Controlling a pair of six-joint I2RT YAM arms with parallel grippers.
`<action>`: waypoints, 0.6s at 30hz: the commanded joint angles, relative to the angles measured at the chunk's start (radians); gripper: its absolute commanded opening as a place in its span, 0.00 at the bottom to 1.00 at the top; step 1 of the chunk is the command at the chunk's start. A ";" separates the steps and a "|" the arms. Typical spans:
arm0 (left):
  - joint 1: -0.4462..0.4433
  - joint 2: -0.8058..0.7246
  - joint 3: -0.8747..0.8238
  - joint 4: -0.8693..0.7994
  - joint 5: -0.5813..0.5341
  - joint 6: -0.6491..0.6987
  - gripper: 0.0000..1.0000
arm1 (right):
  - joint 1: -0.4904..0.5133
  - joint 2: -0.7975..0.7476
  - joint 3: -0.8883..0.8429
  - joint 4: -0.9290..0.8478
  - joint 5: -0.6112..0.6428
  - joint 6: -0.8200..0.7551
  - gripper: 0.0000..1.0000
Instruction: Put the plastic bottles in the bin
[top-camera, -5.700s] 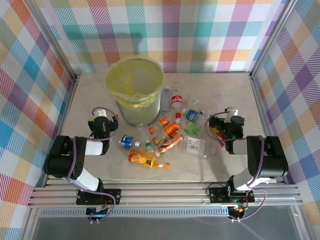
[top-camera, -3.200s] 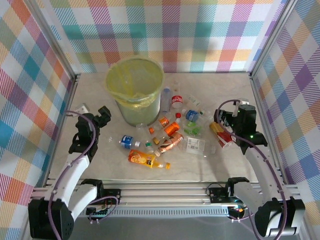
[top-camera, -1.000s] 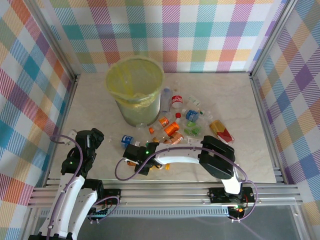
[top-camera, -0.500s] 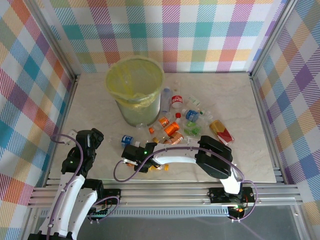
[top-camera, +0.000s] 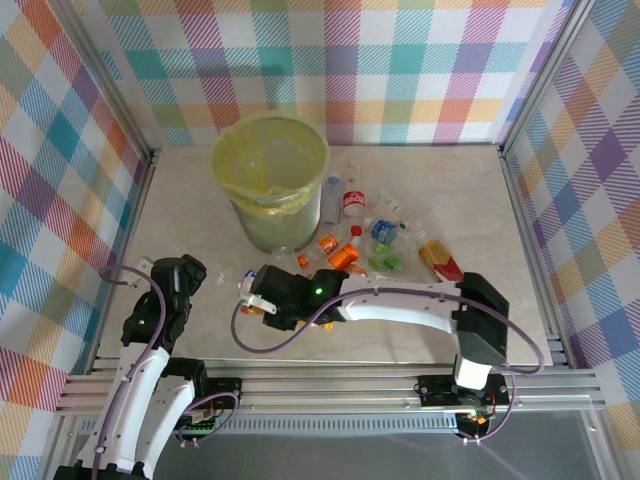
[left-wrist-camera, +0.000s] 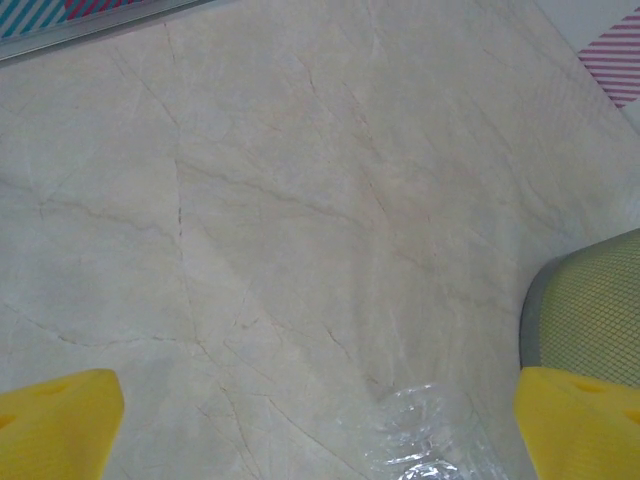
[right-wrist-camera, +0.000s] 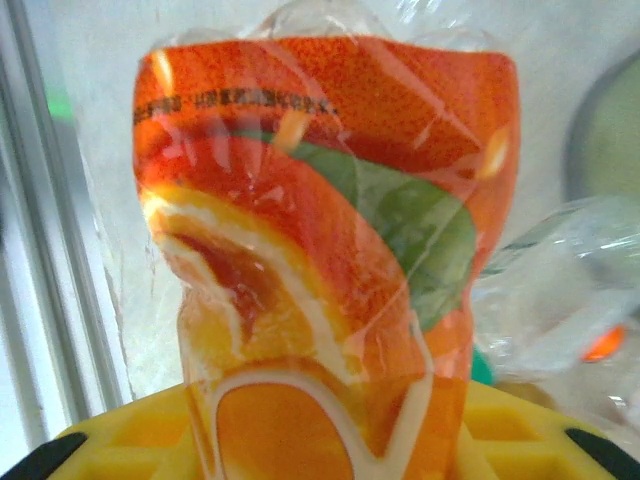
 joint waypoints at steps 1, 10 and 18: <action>0.001 0.010 0.049 -0.019 -0.007 0.024 1.00 | -0.044 -0.107 0.062 -0.007 0.002 0.029 0.09; 0.001 0.033 0.077 0.002 0.052 0.037 1.00 | -0.180 -0.179 0.319 0.065 -0.010 -0.028 0.00; 0.001 0.040 0.098 0.014 0.104 0.047 1.00 | -0.372 -0.075 0.567 0.144 -0.202 0.038 0.00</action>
